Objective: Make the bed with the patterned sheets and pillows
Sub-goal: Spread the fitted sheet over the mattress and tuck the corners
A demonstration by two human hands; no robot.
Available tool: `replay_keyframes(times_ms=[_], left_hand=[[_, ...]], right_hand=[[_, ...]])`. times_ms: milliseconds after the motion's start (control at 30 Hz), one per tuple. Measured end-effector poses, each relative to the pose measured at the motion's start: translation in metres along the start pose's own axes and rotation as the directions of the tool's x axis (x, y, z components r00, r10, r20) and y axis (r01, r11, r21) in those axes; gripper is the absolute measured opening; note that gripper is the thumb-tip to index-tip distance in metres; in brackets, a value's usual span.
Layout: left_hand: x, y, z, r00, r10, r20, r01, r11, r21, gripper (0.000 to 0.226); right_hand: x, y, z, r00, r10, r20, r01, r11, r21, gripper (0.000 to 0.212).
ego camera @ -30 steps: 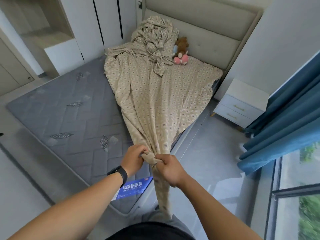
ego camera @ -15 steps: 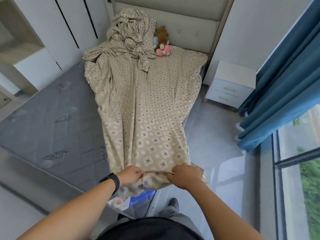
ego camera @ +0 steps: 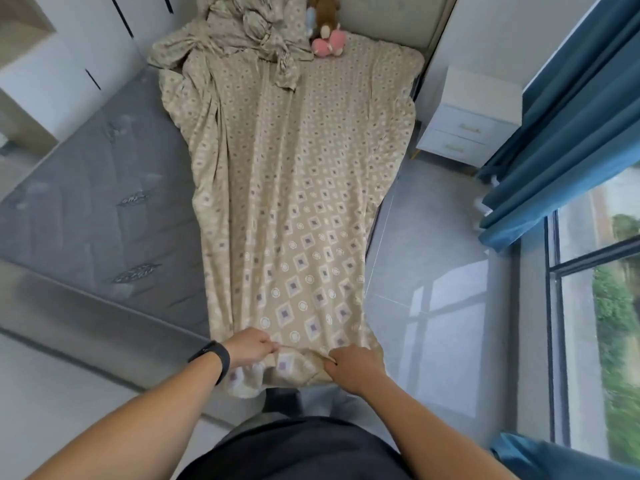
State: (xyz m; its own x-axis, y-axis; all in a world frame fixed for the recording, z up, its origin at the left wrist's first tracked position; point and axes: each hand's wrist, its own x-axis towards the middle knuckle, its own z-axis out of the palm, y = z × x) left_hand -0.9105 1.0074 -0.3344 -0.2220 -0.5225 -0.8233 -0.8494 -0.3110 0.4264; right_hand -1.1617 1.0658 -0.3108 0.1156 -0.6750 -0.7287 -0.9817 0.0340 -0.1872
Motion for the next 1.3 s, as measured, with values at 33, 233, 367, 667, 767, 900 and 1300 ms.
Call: replay_keyframes(times_ms=[33,233,367,667,767,900,1300], left_hand=[[0.000,-0.004,0.001,1.000,0.005,-0.001,-0.005,1.000,-0.009,0.037],[0.012,-0.034,0.028,0.994,0.014,0.109,-0.021,0.997,0.067,0.032],[0.024,-0.053,0.043,0.990,-0.088,0.112,0.065,0.978,0.197,0.025],[0.041,-0.014,0.043,0.979,-0.150,0.135,0.124,0.976,0.180,0.033],[0.049,0.027,0.042,0.987,-0.078,0.140,0.051,0.982,0.184,0.034],[0.062,0.084,0.052,0.991,-0.005,0.136,-0.024,0.978,0.210,0.035],[0.096,0.285,0.128,0.999,0.023,-0.039,-0.029,0.988,-0.150,0.024]], right_hand=[[0.002,-0.003,0.004,1.000,0.002,0.016,-0.002,0.999,-0.040,0.048],[0.018,-0.001,0.006,0.982,-0.078,0.174,0.097,0.990,-0.103,0.033],[0.030,0.002,0.009,0.961,-0.130,0.244,0.155,0.984,-0.087,0.033],[0.042,0.026,0.012,0.957,-0.061,0.283,0.000,0.978,0.210,0.047],[0.042,0.053,-0.008,0.983,0.006,0.184,-0.071,0.934,0.350,0.042],[0.039,0.101,-0.024,0.996,0.078,0.038,-0.086,0.862,0.499,0.036],[0.027,0.280,-0.116,0.995,-0.060,-0.083,0.091,0.891,0.444,0.031]])
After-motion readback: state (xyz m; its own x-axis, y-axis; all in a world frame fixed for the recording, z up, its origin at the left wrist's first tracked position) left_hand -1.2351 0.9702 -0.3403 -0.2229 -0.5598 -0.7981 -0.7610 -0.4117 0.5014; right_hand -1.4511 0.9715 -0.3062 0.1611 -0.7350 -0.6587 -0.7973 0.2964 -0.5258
